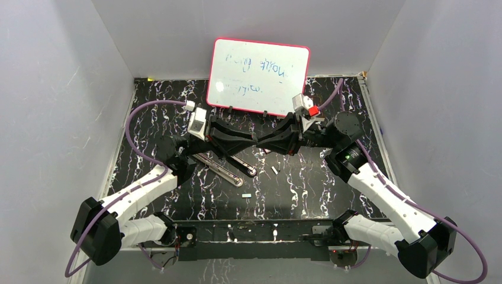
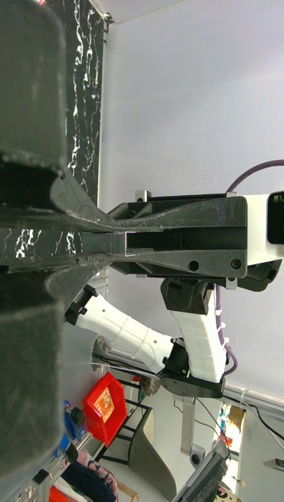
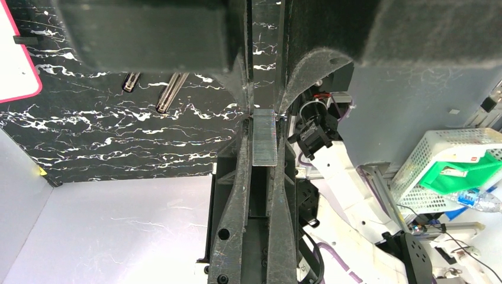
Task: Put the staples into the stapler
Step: Pick up the staple from the center of the board.
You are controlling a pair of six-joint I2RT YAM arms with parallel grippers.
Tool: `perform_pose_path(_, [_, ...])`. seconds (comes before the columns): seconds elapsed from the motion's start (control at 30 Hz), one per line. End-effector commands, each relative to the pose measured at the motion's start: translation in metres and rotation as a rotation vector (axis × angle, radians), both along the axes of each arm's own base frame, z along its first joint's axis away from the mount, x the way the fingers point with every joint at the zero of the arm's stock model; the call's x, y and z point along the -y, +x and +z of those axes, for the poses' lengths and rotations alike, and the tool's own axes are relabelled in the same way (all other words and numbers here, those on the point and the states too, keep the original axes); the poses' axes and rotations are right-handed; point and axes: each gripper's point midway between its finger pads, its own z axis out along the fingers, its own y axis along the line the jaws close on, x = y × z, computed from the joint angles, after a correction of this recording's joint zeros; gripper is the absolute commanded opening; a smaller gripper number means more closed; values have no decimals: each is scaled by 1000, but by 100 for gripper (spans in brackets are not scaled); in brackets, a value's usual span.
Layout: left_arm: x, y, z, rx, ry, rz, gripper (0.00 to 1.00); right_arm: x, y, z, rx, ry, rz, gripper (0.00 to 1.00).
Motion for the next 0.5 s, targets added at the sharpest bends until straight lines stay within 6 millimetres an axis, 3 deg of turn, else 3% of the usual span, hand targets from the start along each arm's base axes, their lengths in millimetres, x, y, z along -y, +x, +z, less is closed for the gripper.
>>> perform_pose_path(0.0, [-9, -15, 32, 121, -89, -8, 7, 3, -3, 28, 69, 52, -11, 0])
perform_pose_path(0.2, [-9, -15, 33, 124, -92, -7, 0, 4, -3, 29, 71, 52, -20, 4])
perform_pose_path(0.23, [-10, -15, 33, 124, -93, -6, 0, 4, -3, 28, 71, 52, -21, 8])
perform_pose_path(0.37, [-11, -17, 34, 135, -95, -4, 0, 6, -5, 29, 86, 50, -28, 43])
perform_pose_path(0.47, [-12, -17, 33, 149, -93, 4, 0, 9, -7, 28, 107, 28, -33, 55])
